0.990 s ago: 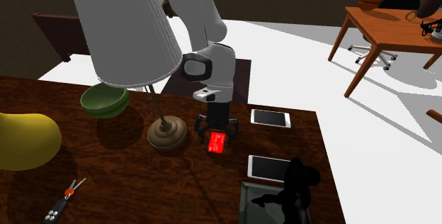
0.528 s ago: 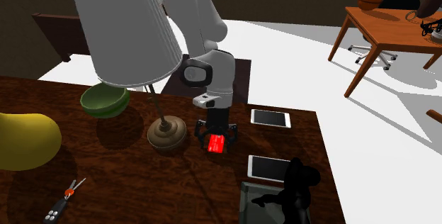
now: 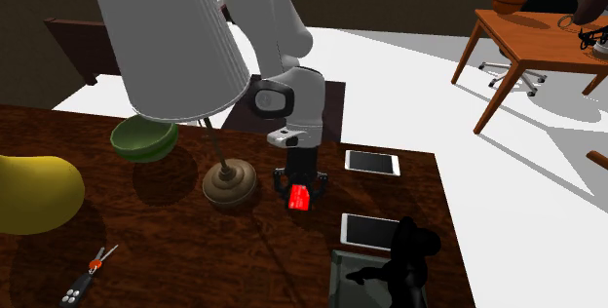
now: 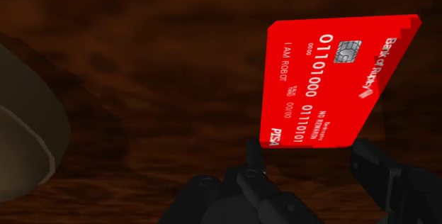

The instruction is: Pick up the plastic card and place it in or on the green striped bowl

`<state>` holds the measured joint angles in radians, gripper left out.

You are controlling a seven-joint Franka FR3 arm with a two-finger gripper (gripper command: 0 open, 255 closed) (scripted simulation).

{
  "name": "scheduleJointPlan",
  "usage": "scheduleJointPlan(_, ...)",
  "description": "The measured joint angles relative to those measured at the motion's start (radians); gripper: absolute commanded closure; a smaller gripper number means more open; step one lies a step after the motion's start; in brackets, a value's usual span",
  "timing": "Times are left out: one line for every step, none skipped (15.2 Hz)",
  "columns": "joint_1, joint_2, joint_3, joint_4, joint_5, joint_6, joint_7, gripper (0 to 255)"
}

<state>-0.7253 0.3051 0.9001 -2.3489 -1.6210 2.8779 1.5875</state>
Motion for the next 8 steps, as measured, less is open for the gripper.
scheduleJointPlan(0.001,0.000,0.000,0.000,0.000,-0.002,0.000,255)
scheduleJointPlan(0.001,-0.001,0.001,0.000,-0.003,-0.003,0.006,255)
scheduleJointPlan(0.001,-0.001,0.001,0.000,-0.003,-0.003,0.006,255)
scheduleJointPlan(0.002,0.002,0.000,0.002,-0.004,-0.004,0.006,255)
scheduleJointPlan(0.002,0.003,-0.002,0.002,-0.006,0.000,0.005,255)
scheduleJointPlan(-0.006,-0.009,0.000,-0.005,0.018,0.004,-0.016,255)
scheduleJointPlan(-0.012,-0.018,0.003,-0.011,0.041,0.007,-0.035,255)
scheduleJointPlan(-0.021,-0.031,0.009,-0.017,0.069,0.013,-0.058,255)
